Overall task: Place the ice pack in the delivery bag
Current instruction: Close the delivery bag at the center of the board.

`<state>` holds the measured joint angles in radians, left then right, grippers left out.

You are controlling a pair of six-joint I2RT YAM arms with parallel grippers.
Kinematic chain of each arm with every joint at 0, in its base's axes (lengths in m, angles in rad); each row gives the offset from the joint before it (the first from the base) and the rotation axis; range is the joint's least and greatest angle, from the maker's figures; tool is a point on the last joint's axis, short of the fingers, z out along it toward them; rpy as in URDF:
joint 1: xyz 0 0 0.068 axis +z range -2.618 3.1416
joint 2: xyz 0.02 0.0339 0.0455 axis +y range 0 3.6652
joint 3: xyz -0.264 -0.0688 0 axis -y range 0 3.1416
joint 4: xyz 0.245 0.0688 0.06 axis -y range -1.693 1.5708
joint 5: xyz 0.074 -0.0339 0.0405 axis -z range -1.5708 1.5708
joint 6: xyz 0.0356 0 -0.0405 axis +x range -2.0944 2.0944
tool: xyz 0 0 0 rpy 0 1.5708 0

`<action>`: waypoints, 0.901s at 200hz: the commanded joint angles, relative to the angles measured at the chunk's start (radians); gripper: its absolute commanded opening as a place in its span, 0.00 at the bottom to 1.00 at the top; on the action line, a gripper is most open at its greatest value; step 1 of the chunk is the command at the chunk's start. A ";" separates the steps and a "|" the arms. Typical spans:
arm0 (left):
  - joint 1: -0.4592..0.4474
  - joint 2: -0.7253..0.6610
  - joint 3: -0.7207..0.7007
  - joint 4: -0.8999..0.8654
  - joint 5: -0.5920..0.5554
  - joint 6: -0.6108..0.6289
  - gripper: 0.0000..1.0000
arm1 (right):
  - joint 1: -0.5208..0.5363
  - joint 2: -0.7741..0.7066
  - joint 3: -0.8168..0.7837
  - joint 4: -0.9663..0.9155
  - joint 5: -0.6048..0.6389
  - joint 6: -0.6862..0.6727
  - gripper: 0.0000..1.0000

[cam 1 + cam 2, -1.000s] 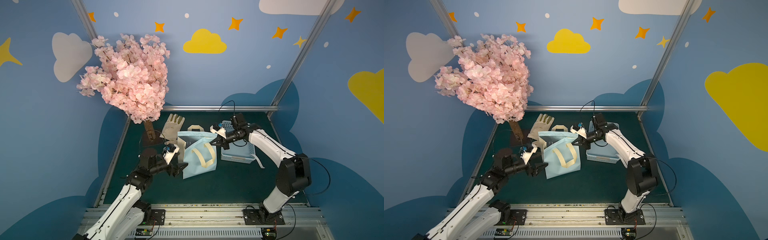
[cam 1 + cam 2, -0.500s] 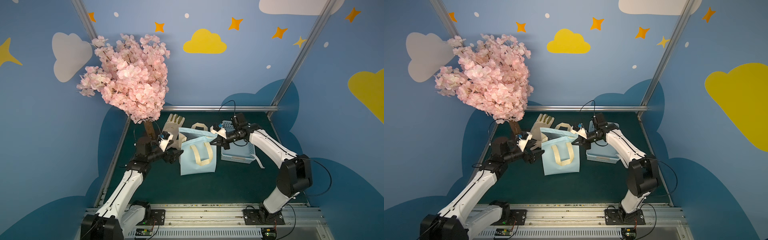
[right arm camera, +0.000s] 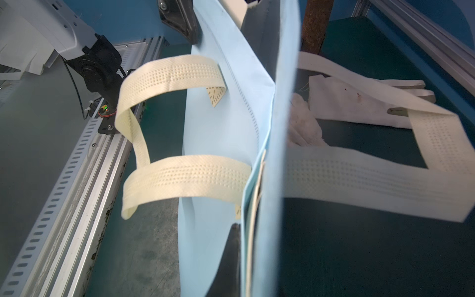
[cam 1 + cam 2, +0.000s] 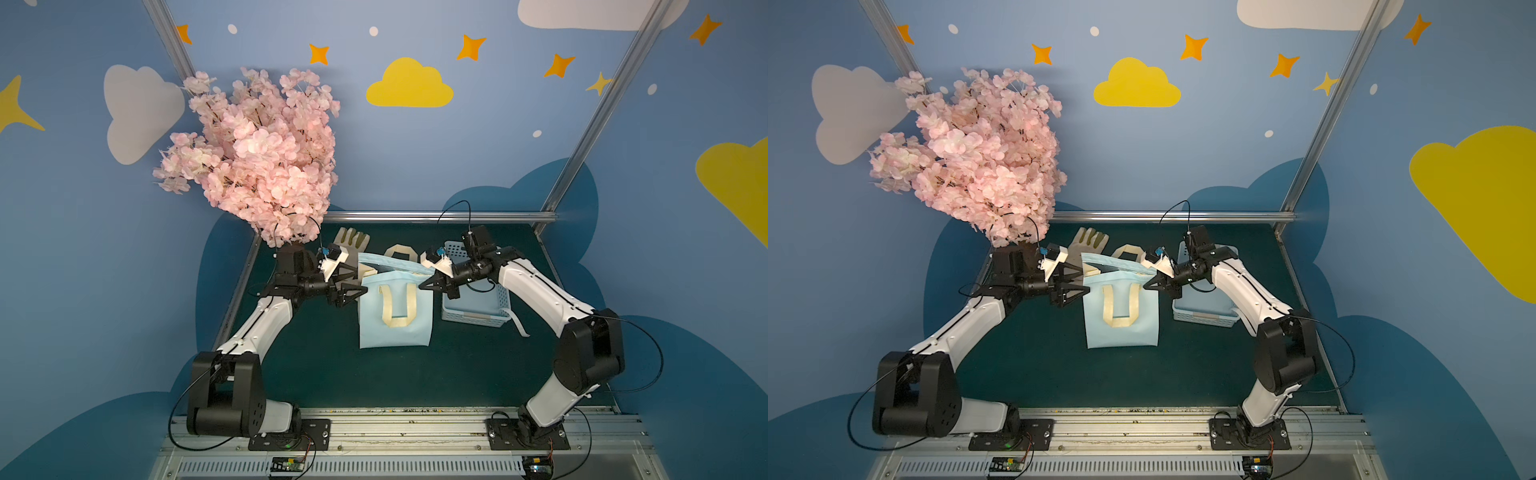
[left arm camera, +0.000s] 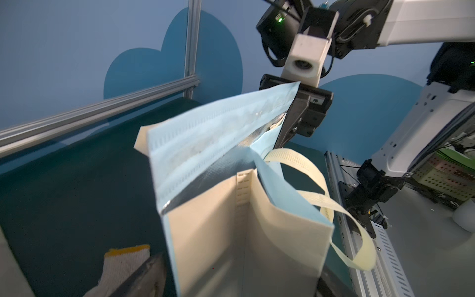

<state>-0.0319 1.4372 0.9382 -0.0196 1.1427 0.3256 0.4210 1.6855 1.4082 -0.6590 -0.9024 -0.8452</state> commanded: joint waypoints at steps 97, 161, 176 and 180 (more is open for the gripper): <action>-0.013 0.125 0.094 -0.187 0.104 0.211 0.28 | -0.012 -0.033 0.038 -0.014 0.045 0.034 0.25; -0.025 0.100 0.069 -0.090 0.062 0.175 0.03 | -0.027 -0.116 0.078 -0.016 0.071 0.131 0.73; -0.026 0.095 0.059 -0.068 0.056 0.167 0.03 | -0.025 -0.128 0.102 -0.017 0.073 0.155 0.78; -0.026 0.094 0.059 -0.068 0.055 0.167 0.03 | -0.025 -0.130 0.112 -0.016 0.074 0.166 0.79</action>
<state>-0.0555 1.5536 1.0134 -0.1219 1.2285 0.4965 0.3962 1.5936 1.4643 -0.6643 -0.8295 -0.7349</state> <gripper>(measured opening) 0.050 0.766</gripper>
